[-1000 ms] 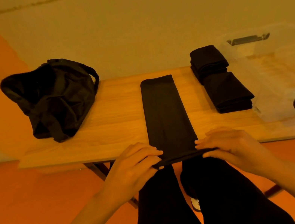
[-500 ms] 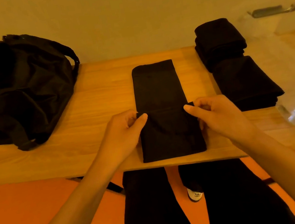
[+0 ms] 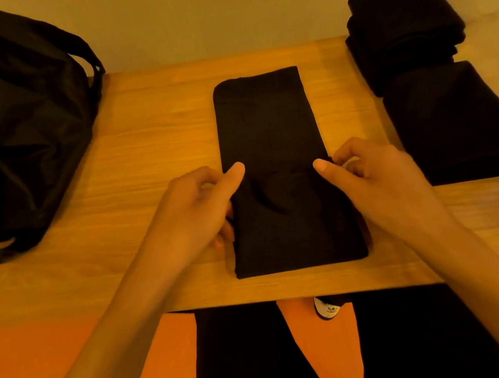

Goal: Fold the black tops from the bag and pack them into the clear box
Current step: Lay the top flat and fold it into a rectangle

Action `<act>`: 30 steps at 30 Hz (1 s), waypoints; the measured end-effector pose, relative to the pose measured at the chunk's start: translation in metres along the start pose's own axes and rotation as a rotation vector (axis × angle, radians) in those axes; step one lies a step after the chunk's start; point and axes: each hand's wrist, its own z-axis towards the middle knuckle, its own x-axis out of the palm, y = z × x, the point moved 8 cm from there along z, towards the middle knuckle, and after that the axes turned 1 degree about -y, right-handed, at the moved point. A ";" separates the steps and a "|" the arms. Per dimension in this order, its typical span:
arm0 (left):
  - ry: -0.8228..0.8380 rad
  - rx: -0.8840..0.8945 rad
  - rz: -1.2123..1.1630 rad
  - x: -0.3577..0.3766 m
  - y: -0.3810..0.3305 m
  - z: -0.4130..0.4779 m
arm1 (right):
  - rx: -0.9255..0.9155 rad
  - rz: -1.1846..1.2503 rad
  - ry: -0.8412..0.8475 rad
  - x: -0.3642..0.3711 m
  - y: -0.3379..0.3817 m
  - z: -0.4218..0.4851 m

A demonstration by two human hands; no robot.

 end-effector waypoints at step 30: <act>-0.162 0.355 0.085 -0.007 -0.004 -0.002 | -0.065 0.051 -0.191 -0.006 0.006 -0.003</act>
